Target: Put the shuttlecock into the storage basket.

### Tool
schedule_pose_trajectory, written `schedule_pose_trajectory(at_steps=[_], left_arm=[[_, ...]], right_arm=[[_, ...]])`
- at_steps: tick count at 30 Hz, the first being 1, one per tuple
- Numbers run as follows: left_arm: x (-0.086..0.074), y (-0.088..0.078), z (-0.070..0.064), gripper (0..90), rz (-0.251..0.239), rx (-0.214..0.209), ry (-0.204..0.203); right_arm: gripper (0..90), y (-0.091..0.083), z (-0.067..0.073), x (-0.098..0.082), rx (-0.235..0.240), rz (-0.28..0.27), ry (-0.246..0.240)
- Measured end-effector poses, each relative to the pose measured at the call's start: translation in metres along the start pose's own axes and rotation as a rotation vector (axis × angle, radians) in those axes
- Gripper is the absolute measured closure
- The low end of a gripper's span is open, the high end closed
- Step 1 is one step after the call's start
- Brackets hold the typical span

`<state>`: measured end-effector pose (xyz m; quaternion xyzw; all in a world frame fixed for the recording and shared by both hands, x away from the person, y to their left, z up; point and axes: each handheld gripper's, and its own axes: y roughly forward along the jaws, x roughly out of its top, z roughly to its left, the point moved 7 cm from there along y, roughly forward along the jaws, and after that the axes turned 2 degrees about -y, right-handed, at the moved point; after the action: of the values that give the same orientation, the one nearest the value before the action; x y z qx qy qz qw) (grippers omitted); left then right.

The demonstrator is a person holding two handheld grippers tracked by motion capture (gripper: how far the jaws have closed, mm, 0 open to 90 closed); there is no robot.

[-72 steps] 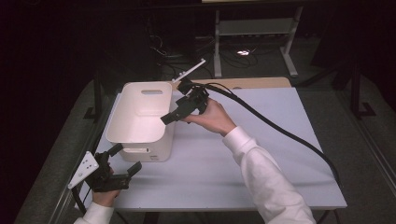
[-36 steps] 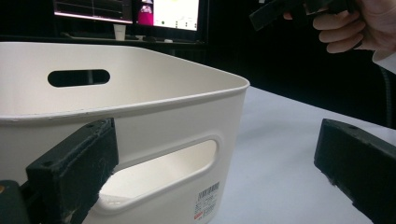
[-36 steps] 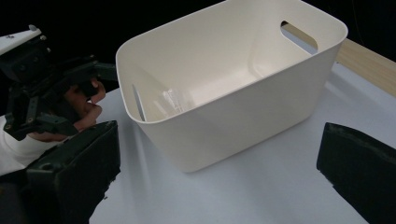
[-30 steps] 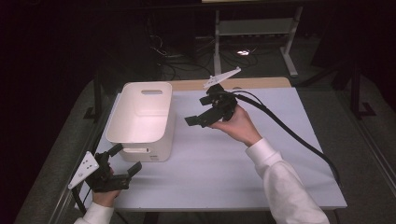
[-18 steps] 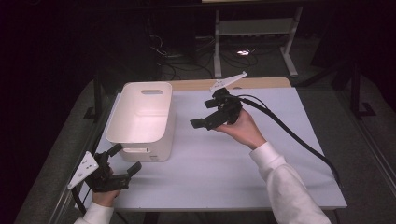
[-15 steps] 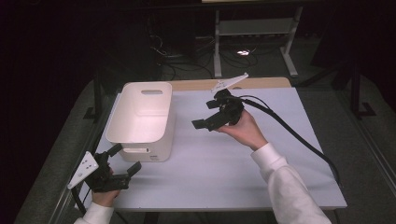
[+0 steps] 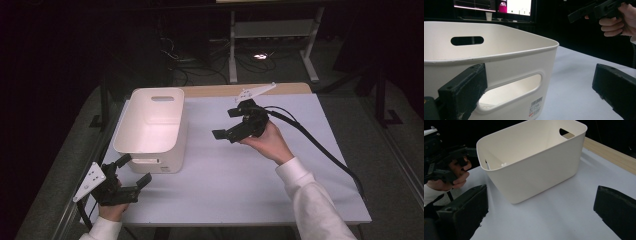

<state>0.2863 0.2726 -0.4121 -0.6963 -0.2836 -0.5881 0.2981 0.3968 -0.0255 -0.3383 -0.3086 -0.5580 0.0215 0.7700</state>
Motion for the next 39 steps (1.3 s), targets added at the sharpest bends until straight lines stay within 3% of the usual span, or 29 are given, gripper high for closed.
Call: schedule_pose_trajectory(at_steps=[8,9,13,18,39], left_arm=[[0.000,0.000,0.000,0.0,-0.001,0.000,0.003],[0.000,0.000,0.000,0.0,0.000,0.000,0.005],[0.000,-0.001,0.000,0.0,-0.002,0.000,0.004],[0.000,0.000,0.000,0.0,-0.001,0.000,0.004],[0.001,-0.001,-0.001,0.0,-0.005,0.005,-0.001]], right_arm=[[0.0,-0.007,-0.004,-0.011,-0.016,-0.004,0.011],[0.0,-0.009,-0.006,-0.013,-0.037,-0.008,-0.003],[0.0,-0.015,-0.009,-0.017,-0.049,-0.023,-0.007],[0.0,-0.025,-0.012,-0.023,-0.055,-0.047,0.018],[0.0,-0.052,-0.019,-0.053,-0.087,-0.079,0.040]])
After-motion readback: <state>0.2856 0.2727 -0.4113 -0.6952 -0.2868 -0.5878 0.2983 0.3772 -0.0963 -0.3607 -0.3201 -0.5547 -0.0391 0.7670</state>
